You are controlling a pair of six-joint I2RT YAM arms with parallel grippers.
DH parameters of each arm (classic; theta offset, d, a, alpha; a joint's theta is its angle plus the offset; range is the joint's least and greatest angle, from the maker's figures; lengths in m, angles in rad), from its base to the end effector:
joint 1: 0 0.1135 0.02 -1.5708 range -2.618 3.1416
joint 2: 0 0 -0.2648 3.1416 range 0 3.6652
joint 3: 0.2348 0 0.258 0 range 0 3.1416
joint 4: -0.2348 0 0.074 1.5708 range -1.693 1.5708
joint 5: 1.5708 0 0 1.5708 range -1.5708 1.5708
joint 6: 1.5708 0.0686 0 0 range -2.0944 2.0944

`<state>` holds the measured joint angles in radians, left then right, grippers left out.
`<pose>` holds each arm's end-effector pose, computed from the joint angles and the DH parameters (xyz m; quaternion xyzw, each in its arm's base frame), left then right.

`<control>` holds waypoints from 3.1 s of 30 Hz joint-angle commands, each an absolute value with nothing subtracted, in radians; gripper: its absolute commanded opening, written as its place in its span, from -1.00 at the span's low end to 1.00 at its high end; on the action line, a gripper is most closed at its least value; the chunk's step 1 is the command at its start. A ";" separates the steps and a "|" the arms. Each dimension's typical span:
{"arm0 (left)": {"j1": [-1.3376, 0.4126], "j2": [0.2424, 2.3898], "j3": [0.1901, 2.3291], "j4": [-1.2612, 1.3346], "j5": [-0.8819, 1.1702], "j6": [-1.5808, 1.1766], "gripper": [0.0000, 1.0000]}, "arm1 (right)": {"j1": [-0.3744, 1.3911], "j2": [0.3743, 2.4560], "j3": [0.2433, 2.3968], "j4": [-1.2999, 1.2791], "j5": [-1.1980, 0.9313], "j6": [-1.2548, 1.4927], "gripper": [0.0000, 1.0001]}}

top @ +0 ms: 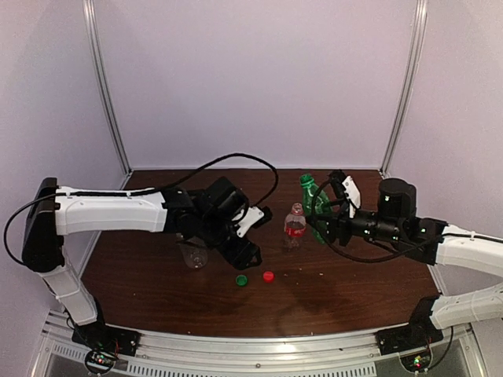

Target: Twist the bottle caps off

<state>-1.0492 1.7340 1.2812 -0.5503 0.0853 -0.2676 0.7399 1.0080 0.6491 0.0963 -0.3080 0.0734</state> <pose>0.1900 -0.3423 0.1990 0.3764 0.8822 -0.2036 0.1963 0.1849 0.1969 0.2693 -0.3447 0.7105 0.3496 0.5041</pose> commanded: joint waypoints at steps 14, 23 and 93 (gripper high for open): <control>-0.863 1.524 1.413 -0.157 0.596 -0.399 0.73 | 0.736 1.112 0.729 0.134 -0.673 0.041 0.08; -0.863 1.662 1.535 -0.134 0.744 -0.478 0.72 | 0.741 1.162 0.768 0.156 -0.728 0.050 0.09; -0.784 1.908 1.665 -0.490 0.199 -0.181 -1.00 | 0.741 1.160 0.770 0.056 -0.404 0.088 1.00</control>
